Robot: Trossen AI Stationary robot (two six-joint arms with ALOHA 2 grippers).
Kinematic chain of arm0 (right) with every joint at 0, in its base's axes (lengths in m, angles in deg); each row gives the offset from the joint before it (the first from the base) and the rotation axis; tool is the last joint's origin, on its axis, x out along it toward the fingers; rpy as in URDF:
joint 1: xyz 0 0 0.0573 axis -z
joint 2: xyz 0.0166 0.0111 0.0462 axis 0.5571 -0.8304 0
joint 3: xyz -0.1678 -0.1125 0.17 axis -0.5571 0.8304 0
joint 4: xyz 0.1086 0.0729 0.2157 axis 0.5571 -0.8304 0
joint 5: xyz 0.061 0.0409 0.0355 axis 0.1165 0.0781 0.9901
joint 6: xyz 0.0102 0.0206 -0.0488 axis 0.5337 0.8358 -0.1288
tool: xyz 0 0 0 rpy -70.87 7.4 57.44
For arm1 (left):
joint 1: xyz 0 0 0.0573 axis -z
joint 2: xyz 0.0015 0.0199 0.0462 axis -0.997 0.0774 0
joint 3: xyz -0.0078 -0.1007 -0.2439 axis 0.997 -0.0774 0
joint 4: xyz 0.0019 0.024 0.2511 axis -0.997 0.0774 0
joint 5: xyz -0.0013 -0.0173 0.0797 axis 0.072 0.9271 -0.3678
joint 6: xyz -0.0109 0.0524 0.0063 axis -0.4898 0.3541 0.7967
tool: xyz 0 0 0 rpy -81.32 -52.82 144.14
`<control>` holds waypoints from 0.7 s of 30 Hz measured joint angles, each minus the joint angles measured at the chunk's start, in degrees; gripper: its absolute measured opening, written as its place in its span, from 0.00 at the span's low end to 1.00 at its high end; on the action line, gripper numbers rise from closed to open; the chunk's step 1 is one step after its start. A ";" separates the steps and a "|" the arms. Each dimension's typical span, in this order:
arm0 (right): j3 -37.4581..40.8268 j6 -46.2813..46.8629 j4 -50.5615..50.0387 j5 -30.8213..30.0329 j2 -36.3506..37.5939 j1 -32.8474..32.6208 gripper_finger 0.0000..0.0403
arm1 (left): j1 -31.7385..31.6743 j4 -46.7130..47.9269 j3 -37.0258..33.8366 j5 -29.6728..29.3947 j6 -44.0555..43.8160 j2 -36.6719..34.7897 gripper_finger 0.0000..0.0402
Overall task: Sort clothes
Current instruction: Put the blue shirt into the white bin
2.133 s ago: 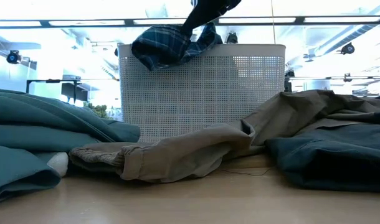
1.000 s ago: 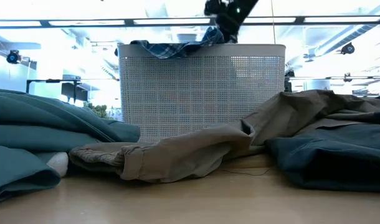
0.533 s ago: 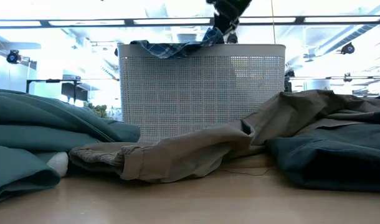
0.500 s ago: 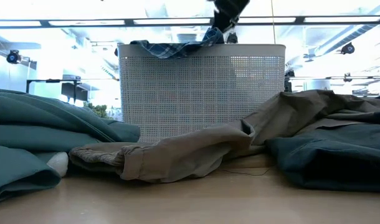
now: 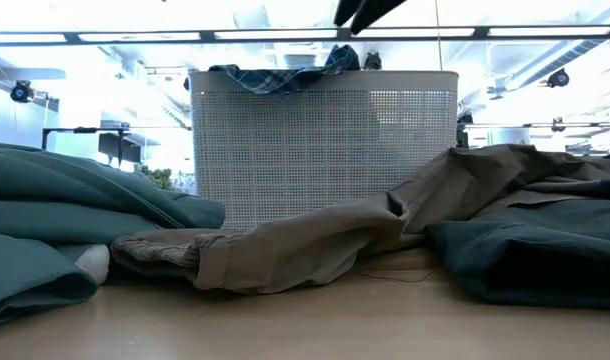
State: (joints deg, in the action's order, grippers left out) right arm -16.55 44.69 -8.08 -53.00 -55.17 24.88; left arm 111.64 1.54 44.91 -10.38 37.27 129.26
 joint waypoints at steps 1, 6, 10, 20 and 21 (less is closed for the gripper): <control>1.13 0.04 0.64 -1.86 0.00 -1.82 0.60 | -0.02 0.02 0.00 0.00 0.08 0.00 0.56; 7.16 -0.12 3.92 -10.43 -0.49 -9.12 0.56 | -0.02 0.02 0.00 -0.04 0.50 0.00 0.57; 12.45 -3.98 9.64 -16.32 -0.50 -12.03 0.56 | -0.02 0.02 0.00 -0.07 0.95 0.00 0.56; 19.49 -15.77 24.42 -22.28 -0.50 -9.88 0.53 | -0.02 -0.04 0.00 -0.07 1.31 0.00 0.56; 19.49 -16.99 25.11 -22.30 -0.50 -9.32 0.51 | -0.02 -0.04 0.00 -0.07 1.31 0.00 0.56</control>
State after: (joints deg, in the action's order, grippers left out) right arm 2.93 27.70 17.03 -75.30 -55.67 15.56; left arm 111.62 1.51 44.91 -10.45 38.58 129.26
